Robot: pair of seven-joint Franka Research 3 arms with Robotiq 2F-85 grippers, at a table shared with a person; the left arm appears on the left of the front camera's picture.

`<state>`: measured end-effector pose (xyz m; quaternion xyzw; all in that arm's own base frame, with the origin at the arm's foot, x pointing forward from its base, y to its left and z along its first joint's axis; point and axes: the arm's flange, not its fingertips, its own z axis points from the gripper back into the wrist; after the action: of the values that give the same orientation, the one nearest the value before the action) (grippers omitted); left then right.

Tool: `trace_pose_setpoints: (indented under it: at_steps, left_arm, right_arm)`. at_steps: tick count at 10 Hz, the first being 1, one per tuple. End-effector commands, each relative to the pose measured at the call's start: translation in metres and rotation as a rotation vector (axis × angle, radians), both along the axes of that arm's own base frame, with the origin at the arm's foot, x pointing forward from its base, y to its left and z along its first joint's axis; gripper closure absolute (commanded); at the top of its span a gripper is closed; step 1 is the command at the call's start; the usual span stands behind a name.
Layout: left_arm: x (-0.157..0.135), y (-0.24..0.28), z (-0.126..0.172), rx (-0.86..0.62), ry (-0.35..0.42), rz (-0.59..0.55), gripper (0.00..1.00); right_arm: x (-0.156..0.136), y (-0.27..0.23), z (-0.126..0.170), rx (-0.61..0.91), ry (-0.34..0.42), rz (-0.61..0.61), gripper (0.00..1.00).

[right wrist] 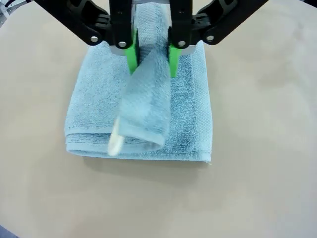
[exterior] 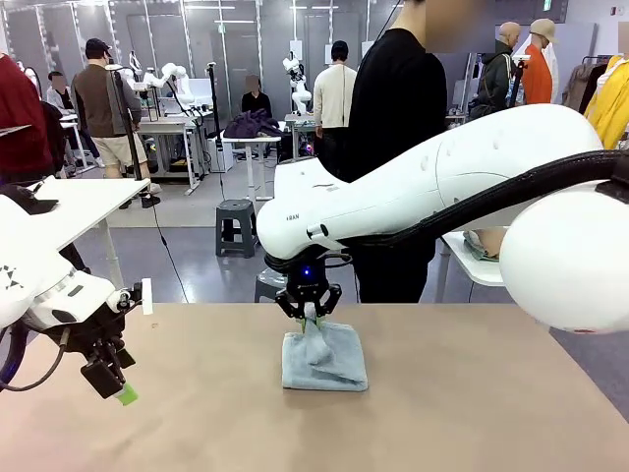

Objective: Fold the towels and place them in the basket.
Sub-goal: When a person lays out a Towel with hook on the table, fold it in half twice.

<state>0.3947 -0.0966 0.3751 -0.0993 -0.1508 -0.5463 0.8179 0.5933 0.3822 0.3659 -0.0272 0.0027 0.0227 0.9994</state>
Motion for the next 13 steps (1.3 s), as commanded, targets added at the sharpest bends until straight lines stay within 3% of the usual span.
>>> trace_pose_setpoints:
  at_steps: [1,2,4,5,7,13]
  left_arm:
    - [0.001,0.001,0.001,0.015,-0.004,0.005,0.0]
    - [0.001,0.001,0.001,0.015,-0.004,0.005,0.0]
    - [0.001,0.001,0.001,0.015,-0.004,0.005,0.0]
    - [0.001,0.001,0.001,0.015,-0.004,0.005,0.0]
    - [0.001,0.001,0.001,0.015,-0.004,0.005,0.0]
    - [0.001,0.001,0.001,0.015,-0.004,0.005,0.0]
  right_arm:
    - [0.0,0.002,0.005,0.009,0.004,-0.028,0.21]
    - [-0.001,-0.001,0.007,0.019,0.001,-0.033,0.0]
    - [-0.003,-0.007,0.01,0.044,-0.011,-0.044,0.0]
    - [-0.006,-0.01,0.01,0.057,-0.01,-0.043,0.14]
    - [-0.007,-0.018,0.01,0.069,-0.014,-0.04,0.0]
    - [0.003,-0.003,0.012,0.041,0.0,-0.029,0.0]
